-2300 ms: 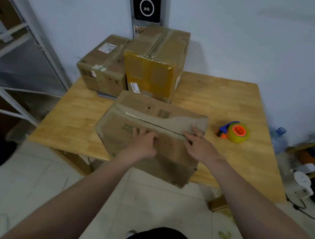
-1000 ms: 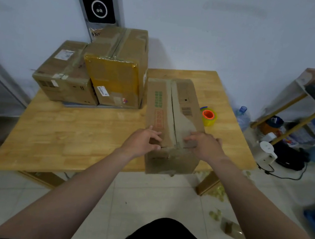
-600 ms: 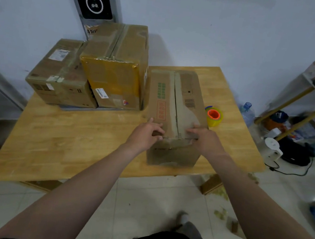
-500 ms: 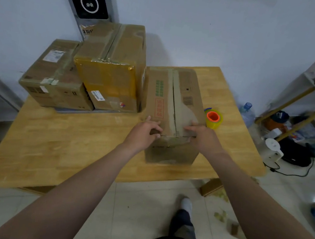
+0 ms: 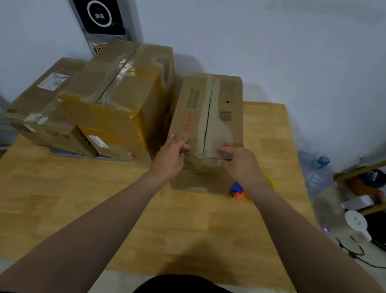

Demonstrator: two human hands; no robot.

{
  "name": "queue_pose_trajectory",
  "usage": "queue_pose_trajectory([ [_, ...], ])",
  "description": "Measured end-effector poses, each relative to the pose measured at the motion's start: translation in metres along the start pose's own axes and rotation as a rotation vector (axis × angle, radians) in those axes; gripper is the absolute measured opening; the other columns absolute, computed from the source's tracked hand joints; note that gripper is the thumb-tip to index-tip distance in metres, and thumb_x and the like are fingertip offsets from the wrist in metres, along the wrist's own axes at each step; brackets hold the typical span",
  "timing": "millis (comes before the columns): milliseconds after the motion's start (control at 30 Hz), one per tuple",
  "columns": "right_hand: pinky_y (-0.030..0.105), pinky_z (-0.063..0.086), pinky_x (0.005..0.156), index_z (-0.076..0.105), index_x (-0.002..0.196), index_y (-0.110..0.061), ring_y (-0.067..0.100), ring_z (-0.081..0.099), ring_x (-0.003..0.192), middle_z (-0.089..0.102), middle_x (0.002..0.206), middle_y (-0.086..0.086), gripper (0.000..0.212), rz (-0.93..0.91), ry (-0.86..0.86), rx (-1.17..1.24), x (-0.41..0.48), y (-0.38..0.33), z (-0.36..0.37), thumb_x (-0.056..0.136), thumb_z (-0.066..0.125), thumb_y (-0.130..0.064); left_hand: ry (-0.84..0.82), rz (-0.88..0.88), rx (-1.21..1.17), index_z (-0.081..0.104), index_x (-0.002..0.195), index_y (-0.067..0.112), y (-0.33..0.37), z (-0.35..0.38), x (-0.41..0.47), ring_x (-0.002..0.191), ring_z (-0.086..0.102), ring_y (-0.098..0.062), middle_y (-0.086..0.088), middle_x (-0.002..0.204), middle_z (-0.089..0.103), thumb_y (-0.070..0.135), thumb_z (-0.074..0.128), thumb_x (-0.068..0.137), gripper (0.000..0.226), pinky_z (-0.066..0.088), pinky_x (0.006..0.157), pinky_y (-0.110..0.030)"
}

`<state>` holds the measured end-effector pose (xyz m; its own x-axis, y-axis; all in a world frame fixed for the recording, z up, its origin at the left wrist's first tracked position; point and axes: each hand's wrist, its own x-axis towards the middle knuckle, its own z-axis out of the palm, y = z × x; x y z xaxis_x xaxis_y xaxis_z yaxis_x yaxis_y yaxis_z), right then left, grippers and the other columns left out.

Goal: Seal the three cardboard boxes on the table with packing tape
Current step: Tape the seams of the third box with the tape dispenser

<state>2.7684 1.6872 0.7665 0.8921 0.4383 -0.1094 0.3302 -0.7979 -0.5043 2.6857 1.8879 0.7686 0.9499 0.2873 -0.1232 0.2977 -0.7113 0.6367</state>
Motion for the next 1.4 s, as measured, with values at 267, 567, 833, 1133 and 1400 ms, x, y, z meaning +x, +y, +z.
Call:
queue_pose_trajectory([
  [267, 0.037, 0.050, 0.103, 0.070, 0.126, -0.022, 0.015, 0.061, 0.118, 0.065, 0.132, -0.005, 0.037, -0.051, 0.197, 0.398, 0.059, 0.062, -0.020, 0.090, 0.064, -0.012, 0.103, -0.070, 0.142, 0.065, 0.126, 0.028, 0.033, 0.021, 0.066, 0.156, 0.013, -0.020, 0.009, 0.157, 0.044, 0.008, 0.055, 0.100, 0.034, -0.004, 0.120, -0.068],
  [567, 0.040, 0.046, 0.087, 0.055, 0.124, -0.019, 0.024, 0.056, 0.103, 0.054, 0.120, 0.003, 0.047, 0.171, 0.242, 0.337, 0.082, 0.157, 0.011, 0.084, 0.054, 0.005, 0.041, 0.015, 0.206, 0.056, 0.133, 0.036, 0.096, 0.067, 0.118, 0.150, 0.022, -0.015, 0.014, 0.152, 0.040, 0.040, 0.050, 0.101, 0.033, -0.006, 0.116, -0.075],
  [833, 0.050, 0.046, 0.096, 0.040, 0.151, -0.037, 0.049, 0.053, 0.117, 0.038, 0.139, 0.013, 0.062, 0.411, -0.481, -0.082, 0.079, 0.213, 0.059, 0.096, 0.042, -0.008, 0.103, 0.009, 0.381, 0.049, 0.133, 0.035, 0.096, 0.085, 0.127, 0.148, 0.024, -0.024, 0.006, 0.147, 0.036, 0.045, 0.048, 0.100, 0.035, 0.002, 0.109, -0.084],
  [1133, 0.051, 0.055, 0.080, 0.044, 0.128, -0.022, 0.047, 0.061, 0.098, 0.049, 0.117, 0.018, 0.037, 0.508, -0.382, -0.103, 0.053, 0.216, 0.057, 0.095, 0.047, -0.007, 0.121, 0.013, 0.412, 0.050, 0.130, 0.034, 0.097, 0.087, 0.128, 0.147, 0.027, -0.026, 0.004, 0.143, 0.040, 0.043, 0.048, 0.099, 0.033, 0.005, 0.108, -0.085],
  [1400, 0.057, 0.057, 0.046, 0.033, 0.119, -0.019, 0.040, 0.061, 0.079, 0.056, 0.099, 0.019, 0.047, 0.760, -0.278, 0.290, 0.014, 0.194, 0.027, 0.085, 0.062, -0.006, 0.014, -0.067, 0.109, 0.053, 0.134, 0.031, 0.100, 0.064, 0.116, 0.146, 0.032, -0.020, 0.006, 0.147, 0.044, 0.036, 0.055, 0.100, 0.035, -0.002, 0.124, -0.062],
])
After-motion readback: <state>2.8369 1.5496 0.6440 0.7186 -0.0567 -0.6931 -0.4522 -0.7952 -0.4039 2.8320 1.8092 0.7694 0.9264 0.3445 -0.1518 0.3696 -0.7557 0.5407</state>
